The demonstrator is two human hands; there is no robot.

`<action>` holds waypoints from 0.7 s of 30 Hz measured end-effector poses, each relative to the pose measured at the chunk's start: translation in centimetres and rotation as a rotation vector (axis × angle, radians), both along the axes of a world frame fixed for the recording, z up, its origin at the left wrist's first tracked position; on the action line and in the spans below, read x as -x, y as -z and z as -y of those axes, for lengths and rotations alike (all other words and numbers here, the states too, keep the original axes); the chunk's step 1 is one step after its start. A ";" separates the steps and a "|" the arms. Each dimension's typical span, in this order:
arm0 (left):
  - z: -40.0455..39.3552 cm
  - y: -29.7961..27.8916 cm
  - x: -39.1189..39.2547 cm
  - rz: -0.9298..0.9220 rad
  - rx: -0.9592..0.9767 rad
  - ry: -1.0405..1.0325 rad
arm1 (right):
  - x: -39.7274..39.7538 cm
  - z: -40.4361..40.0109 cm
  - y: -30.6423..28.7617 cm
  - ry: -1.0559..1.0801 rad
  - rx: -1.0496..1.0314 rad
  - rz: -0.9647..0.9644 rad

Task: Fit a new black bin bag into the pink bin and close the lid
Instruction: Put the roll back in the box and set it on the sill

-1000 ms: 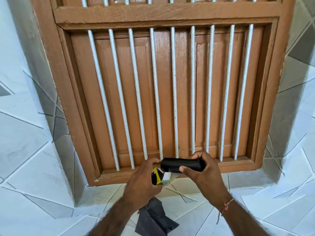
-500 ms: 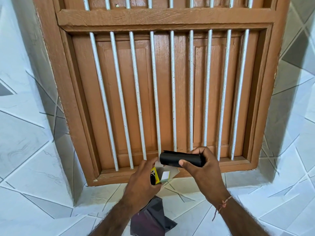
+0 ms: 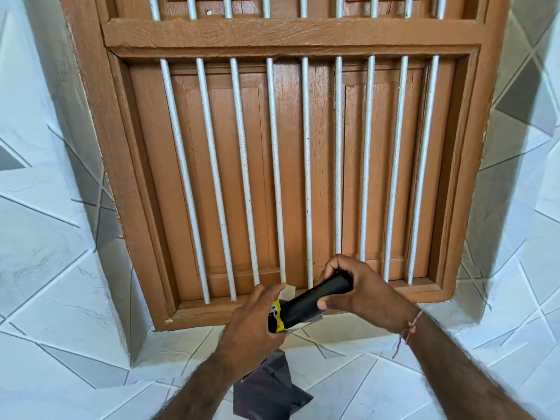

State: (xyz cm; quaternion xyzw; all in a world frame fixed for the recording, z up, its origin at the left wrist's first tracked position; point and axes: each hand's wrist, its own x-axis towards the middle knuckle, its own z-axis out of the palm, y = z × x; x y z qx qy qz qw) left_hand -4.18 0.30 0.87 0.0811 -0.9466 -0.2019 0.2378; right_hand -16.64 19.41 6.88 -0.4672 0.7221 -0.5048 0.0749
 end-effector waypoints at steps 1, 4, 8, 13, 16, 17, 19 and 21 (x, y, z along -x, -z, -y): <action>0.0 0.0 0.0 0.001 -0.001 -0.001 | 0.2 0.0 -0.2 0.000 -0.020 -0.007; -0.3 0.0 -0.1 0.003 -0.005 0.001 | 0.9 0.0 -0.5 0.006 -0.052 -0.029; -0.8 -0.2 -0.2 -0.011 -0.010 0.026 | 0.8 0.7 -0.7 -0.017 -0.062 -0.028; -1.8 -1.1 0.1 -0.058 -0.026 0.046 | -0.3 2.6 0.1 -0.021 -0.131 -0.118; -1.4 -1.6 0.0 -0.077 -0.074 0.016 | -0.1 2.4 0.8 0.083 -0.029 -0.070; -1.2 -1.7 -0.1 -0.078 -0.078 0.011 | -0.1 2.1 1.0 0.122 0.040 -0.014; -1.1 -1.9 -0.2 -0.077 -0.100 0.011 | 0.0 1.7 1.6 0.172 0.122 0.080; -1.2 -2.1 -0.3 -0.083 -0.142 -0.005 | -0.6 1.7 2.6 0.154 0.082 0.140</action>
